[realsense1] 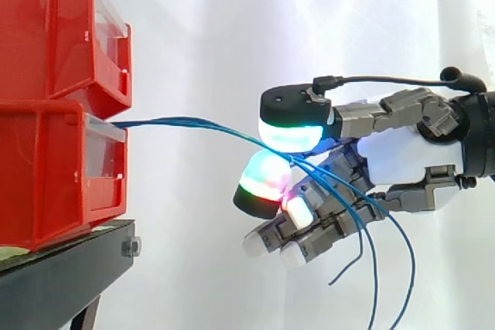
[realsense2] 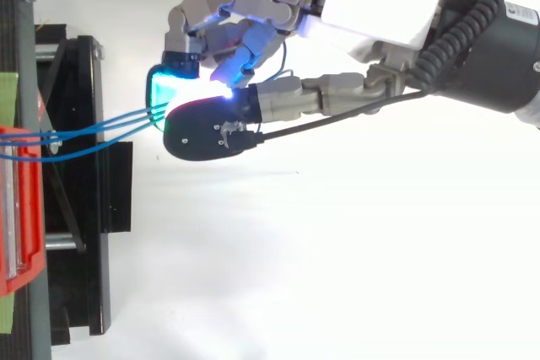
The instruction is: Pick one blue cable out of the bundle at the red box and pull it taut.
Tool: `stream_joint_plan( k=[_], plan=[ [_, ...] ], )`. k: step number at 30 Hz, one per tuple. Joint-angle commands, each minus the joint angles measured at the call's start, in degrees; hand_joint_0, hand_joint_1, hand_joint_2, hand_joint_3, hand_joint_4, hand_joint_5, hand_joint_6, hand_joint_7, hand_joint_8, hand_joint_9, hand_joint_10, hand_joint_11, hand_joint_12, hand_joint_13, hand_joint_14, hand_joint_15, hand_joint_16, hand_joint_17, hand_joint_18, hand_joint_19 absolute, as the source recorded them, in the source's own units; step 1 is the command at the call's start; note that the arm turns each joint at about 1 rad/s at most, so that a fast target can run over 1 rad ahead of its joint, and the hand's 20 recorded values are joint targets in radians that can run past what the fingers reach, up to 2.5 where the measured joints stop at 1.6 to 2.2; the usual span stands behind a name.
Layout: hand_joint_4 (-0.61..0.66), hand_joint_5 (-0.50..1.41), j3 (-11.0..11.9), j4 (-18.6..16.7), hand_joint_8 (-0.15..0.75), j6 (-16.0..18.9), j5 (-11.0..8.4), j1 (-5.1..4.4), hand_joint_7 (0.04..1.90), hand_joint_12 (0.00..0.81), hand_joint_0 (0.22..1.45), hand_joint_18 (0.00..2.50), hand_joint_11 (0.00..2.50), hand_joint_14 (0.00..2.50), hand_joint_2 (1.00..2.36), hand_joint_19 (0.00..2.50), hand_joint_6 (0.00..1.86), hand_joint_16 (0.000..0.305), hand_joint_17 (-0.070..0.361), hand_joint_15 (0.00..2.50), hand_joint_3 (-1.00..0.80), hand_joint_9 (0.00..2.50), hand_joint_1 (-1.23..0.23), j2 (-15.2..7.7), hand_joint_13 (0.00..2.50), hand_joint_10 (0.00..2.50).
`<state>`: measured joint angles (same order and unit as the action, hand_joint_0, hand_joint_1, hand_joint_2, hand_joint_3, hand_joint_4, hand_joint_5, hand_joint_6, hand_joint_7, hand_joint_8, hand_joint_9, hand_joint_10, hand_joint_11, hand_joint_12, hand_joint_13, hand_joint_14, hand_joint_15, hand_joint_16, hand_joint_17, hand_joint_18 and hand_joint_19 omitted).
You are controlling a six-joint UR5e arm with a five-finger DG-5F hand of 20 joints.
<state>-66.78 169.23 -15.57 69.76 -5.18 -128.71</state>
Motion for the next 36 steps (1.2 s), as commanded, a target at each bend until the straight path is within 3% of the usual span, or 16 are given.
stream_joint_plan(
  k=[1,14,17,18,20,21,24,26,28,31,36],
  plan=[
    [0.18,-0.05,0.0,0.1,0.314,0.0,0.11,0.08,1.17,0.336,0.59,0.54,0.57,0.01,1.02,0.29,0.7,0.047,0.106,0.19,-0.24,1.06,-0.69,0.3,0.51,0.01],
    [0.21,-0.08,0.0,1.7,0.321,-1.2,-0.06,0.26,1.13,0.336,0.61,0.59,0.64,0.01,1.02,0.26,0.8,0.048,0.107,0.19,-0.2,1.03,-0.9,1.4,0.53,0.01],
    [0.23,-0.08,0.0,1.7,0.318,-1.2,-0.06,0.26,1.09,0.34,0.62,0.59,0.66,0.01,1.02,0.26,0.8,0.048,0.108,0.19,-0.28,1.01,-0.92,1.4,0.51,0.02],
    [0.25,-0.08,0.0,1.7,0.317,-1.3,-0.15,0.17,1.09,0.343,0.57,0.58,0.67,0.01,1.01,0.28,0.8,0.049,0.11,0.2,-0.44,1.01,-0.86,1.3,0.51,0.01],
    [0.25,-0.08,0.0,1.7,0.316,-1.3,-0.15,0.17,1.09,0.352,0.53,0.58,0.66,0.01,1.0,0.3,0.79,0.051,0.114,0.2,-0.48,1.02,-0.8,1.4,0.5,0.01],
    [0.22,-0.06,0.0,1.7,0.318,-1.3,-0.15,0.26,1.1,0.354,0.5,0.59,0.61,0.01,1.0,0.3,0.75,0.052,0.118,0.19,-0.5,1.06,-0.64,1.4,0.51,0.01],
    [0.21,-0.05,0.0,1.7,0.298,-1.3,-0.15,0.17,1.12,0.337,0.55,0.56,0.58,0.01,1.0,0.33,0.7,0.049,0.11,0.19,-0.47,1.08,-0.47,1.3,0.5,0.01],
    [0.21,-0.04,0.0,1.7,0.3,-1.3,-0.15,0.17,1.18,0.334,0.57,0.54,0.55,0.01,1.01,0.33,0.66,0.048,0.108,0.18,-0.43,1.08,-0.43,1.4,0.49,0.01],
    [0.22,-0.04,0.0,1.7,0.313,-1.3,-0.06,0.17,1.23,0.334,0.59,0.53,0.53,0.01,1.01,0.32,0.63,0.048,0.108,0.19,-0.37,1.04,-0.48,1.4,0.48,0.01],
    [0.21,-0.06,0.0,1.7,0.321,-1.3,-0.15,0.26,1.16,0.339,0.6,0.53,0.54,0.01,1.01,0.31,0.65,0.048,0.108,0.19,-0.3,0.97,-0.61,1.4,0.47,0.01],
    [0.2,-0.1,0.0,1.7,0.328,-1.3,-0.15,0.17,1.06,0.347,0.56,0.51,0.56,0.01,1.01,0.32,0.71,0.049,0.111,0.19,-0.37,0.93,-0.71,1.4,0.45,0.01]
  ],
)
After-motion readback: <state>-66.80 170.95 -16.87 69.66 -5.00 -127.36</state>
